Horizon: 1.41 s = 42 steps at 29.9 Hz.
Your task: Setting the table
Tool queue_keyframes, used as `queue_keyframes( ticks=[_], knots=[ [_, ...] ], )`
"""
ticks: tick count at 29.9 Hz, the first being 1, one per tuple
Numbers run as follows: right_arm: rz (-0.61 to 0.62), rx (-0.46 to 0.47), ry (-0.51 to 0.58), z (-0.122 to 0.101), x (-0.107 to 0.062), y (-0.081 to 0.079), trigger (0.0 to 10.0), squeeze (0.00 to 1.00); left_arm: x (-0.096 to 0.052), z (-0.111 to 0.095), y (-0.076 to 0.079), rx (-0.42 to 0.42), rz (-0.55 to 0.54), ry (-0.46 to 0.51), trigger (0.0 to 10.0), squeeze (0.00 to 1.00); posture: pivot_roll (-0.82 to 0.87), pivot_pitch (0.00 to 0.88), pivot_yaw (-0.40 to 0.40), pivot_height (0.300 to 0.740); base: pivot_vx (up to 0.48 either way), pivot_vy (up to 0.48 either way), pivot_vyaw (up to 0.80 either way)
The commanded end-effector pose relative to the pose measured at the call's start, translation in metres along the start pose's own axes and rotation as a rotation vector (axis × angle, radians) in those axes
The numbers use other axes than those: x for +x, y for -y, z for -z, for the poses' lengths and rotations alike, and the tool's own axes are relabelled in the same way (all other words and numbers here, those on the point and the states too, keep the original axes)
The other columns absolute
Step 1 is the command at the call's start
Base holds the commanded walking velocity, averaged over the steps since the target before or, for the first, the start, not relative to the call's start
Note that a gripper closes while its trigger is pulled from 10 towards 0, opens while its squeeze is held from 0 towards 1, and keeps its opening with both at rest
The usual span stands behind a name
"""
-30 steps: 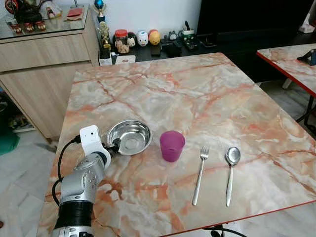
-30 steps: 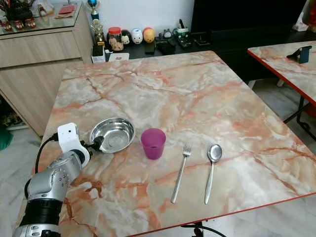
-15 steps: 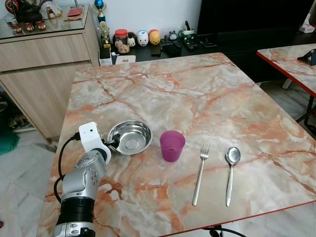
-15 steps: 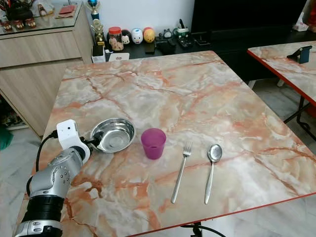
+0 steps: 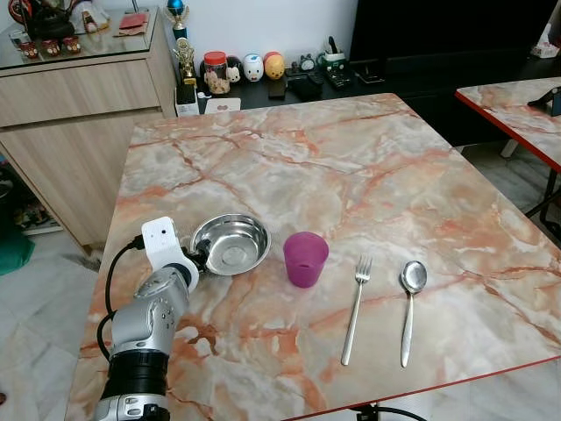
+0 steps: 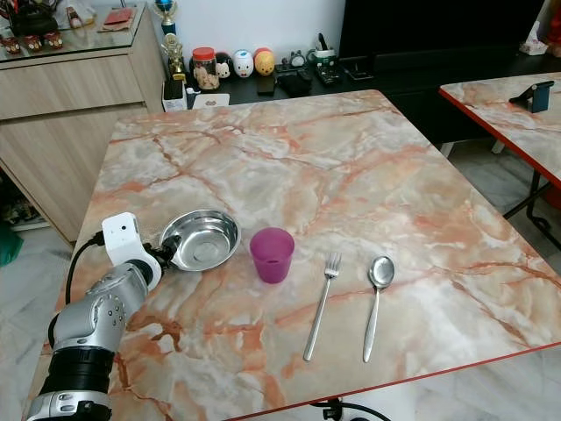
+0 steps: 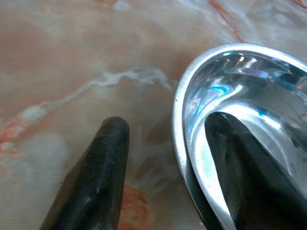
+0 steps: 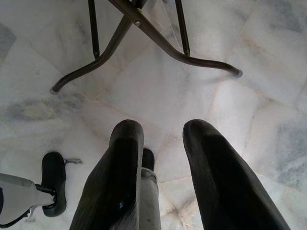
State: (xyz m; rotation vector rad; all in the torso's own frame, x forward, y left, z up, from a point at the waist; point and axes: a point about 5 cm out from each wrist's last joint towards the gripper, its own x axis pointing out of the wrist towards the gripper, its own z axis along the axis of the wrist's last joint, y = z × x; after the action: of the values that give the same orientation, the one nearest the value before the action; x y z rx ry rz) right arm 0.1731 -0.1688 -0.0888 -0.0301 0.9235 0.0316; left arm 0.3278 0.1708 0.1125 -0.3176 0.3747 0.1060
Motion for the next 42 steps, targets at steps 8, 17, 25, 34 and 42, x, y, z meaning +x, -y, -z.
queue_keyframes(
  ticks=[8, 17, 25, 34, 42],
  knots=[
    [-0.007, -0.012, 0.006, -0.003, 0.001, -0.002, 10.0, 0.0, 0.0, 0.001, 0.003, 0.031, 0.031, -0.037, 0.0, 0.0, -0.02, 0.0, 0.01, 0.74, 0.0, 0.0, 0.0],
    [0.004, -0.014, 0.011, -0.006, 0.0, 0.011, 10.0, 0.0, -0.002, -0.005, -0.004, 0.03, -0.006, -0.009, 0.0, 0.0, -0.02, 0.0, 0.011, 0.74, 0.0, 0.0, 0.0],
    [0.014, -0.009, -0.011, 0.007, -0.005, 0.023, 10.0, 0.0, -0.005, -0.007, -0.009, 0.022, -0.031, 0.015, 0.0, 0.0, -0.02, 0.0, 0.01, 0.74, 0.0, 0.0, 0.0],
    [0.023, -0.004, -0.051, 0.025, -0.011, 0.031, 10.0, 0.0, -0.014, -0.015, -0.014, -0.073, -0.025, 0.141, 0.0, 0.0, -0.02, 0.0, 0.005, 0.74, 0.0, 0.0, 0.0],
    [0.009, -0.009, -0.05, 0.023, -0.008, 0.018, 10.0, 0.0, -0.03, -0.03, -0.017, -0.24, 0.029, 0.348, 10.0, 0.0, -0.01, 0.0, 0.0, 0.74, 0.0, 0.0, 0.0]
  ],
)
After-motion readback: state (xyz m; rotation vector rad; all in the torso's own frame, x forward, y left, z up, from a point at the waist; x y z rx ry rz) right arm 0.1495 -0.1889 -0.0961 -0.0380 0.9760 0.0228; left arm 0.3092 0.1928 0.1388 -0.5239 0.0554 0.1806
